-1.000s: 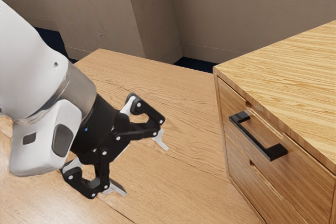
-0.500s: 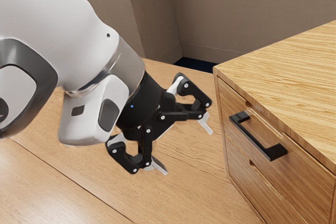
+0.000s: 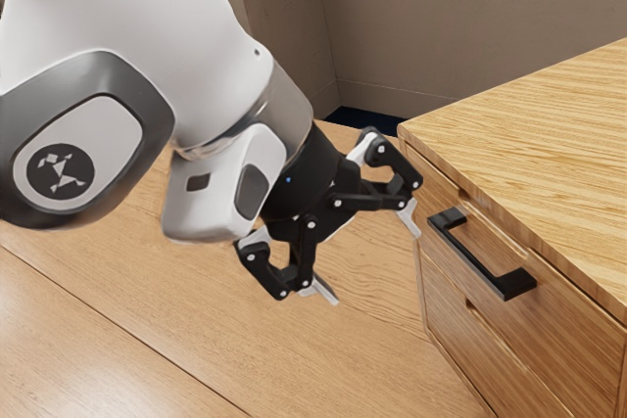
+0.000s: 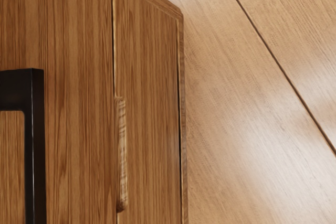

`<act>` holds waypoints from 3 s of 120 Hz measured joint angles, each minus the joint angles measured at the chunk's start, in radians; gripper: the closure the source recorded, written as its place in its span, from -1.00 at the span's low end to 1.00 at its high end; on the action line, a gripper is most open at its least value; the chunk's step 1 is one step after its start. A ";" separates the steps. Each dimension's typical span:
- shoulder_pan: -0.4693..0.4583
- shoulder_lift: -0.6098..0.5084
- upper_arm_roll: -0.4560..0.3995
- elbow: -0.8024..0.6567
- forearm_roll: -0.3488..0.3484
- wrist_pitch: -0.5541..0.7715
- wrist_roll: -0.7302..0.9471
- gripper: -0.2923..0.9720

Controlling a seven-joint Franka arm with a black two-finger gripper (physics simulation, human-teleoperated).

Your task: Pull the drawer handle with one arm to open the drawer

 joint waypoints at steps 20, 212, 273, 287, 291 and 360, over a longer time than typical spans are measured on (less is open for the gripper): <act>0.000 0.028 0.000 0.015 -0.001 0.001 0.013 -0.50; -0.026 0.025 0.001 -0.153 -0.026 0.284 -0.021 -0.56; -0.020 0.056 0.000 -0.139 -0.037 0.340 -0.043 -0.50; -0.020 0.064 -0.001 -0.147 -0.038 0.349 -0.050 -0.50; -0.021 0.064 -0.002 -0.148 -0.038 0.351 -0.052 -0.50; -0.023 -0.016 0.000 -0.204 -0.037 0.333 -0.067 -0.19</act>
